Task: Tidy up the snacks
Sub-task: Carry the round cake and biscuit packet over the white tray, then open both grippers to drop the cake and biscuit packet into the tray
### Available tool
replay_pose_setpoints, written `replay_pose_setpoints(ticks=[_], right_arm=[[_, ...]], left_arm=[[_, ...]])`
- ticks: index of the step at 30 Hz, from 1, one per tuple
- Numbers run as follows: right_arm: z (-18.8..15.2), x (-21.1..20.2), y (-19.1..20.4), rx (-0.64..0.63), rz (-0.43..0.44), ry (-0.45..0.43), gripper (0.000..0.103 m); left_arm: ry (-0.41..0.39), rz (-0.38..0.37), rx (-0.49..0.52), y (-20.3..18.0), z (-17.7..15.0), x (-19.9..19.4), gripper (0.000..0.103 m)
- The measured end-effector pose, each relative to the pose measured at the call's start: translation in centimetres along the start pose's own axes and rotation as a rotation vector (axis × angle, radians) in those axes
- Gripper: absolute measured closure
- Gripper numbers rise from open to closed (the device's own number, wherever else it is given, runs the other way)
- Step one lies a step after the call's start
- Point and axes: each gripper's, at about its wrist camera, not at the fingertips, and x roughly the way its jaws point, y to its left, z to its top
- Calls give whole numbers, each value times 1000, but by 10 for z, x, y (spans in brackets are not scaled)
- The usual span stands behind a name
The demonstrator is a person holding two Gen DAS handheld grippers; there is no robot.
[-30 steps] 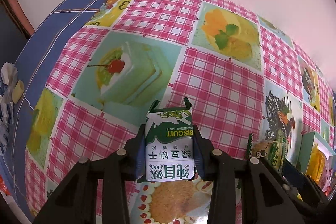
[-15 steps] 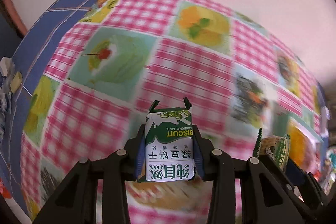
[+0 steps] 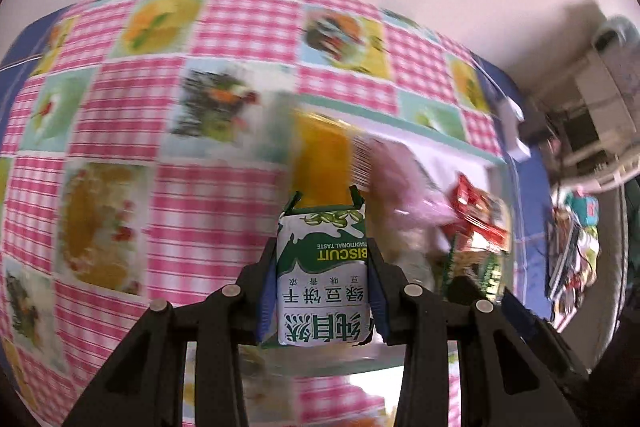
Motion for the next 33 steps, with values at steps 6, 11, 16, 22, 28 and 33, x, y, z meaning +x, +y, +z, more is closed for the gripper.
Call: replay_pose_setpoints(ticks=[6,11,16,22,28,33], right_arm=[[-1,8,-23,26,18,19,47],[-8,1,-26,32,42,12,46],[-26,-14,-18,7,67,-4,39],[-60,-29,4,-56,86,-2,30],[-87,-38,23,-104,82,-4,30],[-99,-40,30,-123,76,-6,30]], left_arm=[[21,15,15,-21,-4,11,26],[-27,63,6,-9,-16,-9,25],[-89,205,4,16,-49,-35,12],[-115,413,24,44,-86,-48,8],[-124,469,3,65,-111,-62,8],[-124,461,-16,74,-122,-66,8]])
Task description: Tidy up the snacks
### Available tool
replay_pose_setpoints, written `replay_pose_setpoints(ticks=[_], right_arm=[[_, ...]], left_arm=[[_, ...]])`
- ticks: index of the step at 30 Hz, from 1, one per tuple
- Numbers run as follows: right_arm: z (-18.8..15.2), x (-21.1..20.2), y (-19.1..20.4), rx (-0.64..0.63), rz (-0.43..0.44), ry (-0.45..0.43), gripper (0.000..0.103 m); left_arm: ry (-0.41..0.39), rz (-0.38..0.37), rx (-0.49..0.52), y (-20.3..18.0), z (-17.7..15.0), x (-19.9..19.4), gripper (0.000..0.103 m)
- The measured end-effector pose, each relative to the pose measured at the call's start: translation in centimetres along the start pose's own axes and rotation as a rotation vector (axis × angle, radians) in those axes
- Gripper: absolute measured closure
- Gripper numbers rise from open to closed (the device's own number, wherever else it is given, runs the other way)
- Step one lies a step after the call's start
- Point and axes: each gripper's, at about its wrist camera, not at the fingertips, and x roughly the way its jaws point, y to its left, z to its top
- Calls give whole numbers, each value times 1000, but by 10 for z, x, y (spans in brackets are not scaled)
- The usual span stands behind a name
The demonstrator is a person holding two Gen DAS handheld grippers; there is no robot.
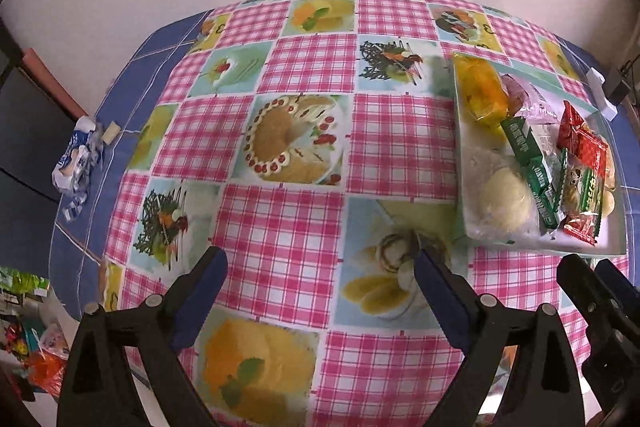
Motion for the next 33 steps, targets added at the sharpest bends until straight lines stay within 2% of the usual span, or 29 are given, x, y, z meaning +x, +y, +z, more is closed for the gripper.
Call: replay_pose_setpoints(ticks=[16,24,33], right_arm=[[-7,11,1,-11,-35,-3,30],[-6,10,0,-10,-36,-31,30],[-5,17,-2,-10,-43,-20,30]], left_arm=[[27,-1,-26,8,-11,14,8],[24,-2,-10,6,-9,12,8],[30,-11,2,5,-7,12,8]])
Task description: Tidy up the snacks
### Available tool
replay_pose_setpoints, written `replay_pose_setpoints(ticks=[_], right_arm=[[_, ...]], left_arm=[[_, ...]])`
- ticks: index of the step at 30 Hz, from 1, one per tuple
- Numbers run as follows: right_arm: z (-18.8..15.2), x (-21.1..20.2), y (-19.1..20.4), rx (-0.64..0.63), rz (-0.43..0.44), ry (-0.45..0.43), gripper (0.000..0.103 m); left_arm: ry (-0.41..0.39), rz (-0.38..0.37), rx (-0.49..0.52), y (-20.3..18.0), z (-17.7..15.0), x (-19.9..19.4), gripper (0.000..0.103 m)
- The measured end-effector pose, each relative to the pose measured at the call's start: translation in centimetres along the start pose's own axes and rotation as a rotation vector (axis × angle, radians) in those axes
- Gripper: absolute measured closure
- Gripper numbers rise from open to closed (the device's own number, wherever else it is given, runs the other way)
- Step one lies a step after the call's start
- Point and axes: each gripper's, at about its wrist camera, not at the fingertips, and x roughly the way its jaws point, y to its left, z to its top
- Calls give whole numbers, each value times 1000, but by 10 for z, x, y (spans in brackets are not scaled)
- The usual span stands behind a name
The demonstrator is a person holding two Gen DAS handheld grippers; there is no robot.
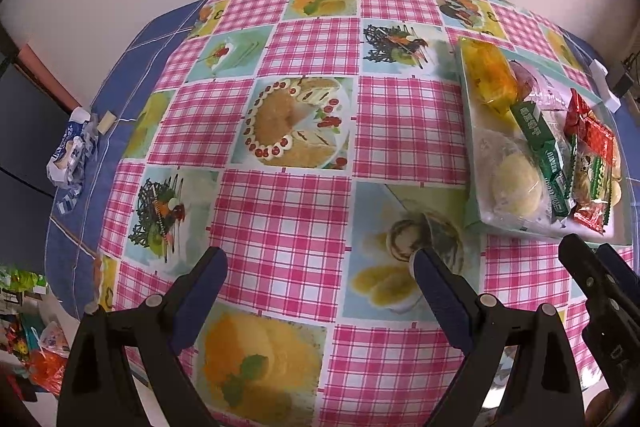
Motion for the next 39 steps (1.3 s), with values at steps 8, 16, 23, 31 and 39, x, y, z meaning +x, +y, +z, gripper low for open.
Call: replay_pose_setpoints(ticks=[8,16,23,31,39], right_arm=[[1,3,0,-9,-11,3,30],[1,4,1,-21,-15,6,30],[1,4,2,-24,-16,6,30],[1,4,3,-22,-17,6,29],[1,4,3,-21,-17,6,29]], left_arm=[[-4,-11,-11,1,1,-2,8],[-2,-10,-19,2,2,-2,8],[-1,-9,-20,2,2,-1,8],[0,-13,-19,1,2,-1,8],[-9,-21,-13,-1,1,-2,8]])
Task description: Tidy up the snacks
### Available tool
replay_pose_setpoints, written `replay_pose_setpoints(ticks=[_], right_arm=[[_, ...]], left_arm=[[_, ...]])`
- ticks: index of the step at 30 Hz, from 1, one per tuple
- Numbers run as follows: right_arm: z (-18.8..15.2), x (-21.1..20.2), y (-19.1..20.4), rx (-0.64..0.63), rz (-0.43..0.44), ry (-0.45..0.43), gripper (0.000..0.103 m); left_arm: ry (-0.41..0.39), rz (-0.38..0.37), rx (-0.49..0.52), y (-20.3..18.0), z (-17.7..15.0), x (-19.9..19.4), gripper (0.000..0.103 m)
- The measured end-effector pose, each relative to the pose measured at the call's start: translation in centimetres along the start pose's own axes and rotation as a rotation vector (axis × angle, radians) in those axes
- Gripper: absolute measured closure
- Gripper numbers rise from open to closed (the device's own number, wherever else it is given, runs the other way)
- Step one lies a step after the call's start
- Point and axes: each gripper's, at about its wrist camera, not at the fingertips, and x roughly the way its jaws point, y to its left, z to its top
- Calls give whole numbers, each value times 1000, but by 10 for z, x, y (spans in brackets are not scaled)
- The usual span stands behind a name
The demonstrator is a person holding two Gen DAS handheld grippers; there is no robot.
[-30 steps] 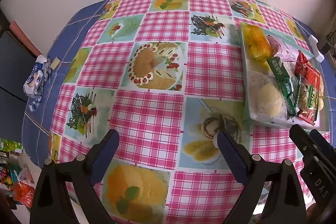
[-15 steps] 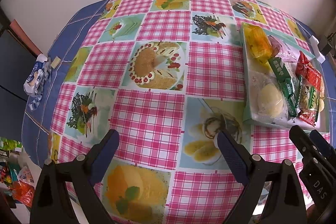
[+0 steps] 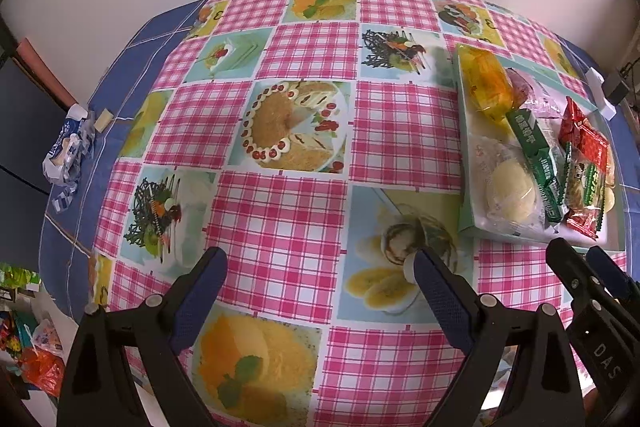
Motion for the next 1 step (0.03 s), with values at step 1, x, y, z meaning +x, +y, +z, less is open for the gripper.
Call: replay_pose_setpoints(ticks=[1], right_arm=[[0,0,0,0,0,0,29]], left_arm=[[0,0,2,0,0,0,8]])
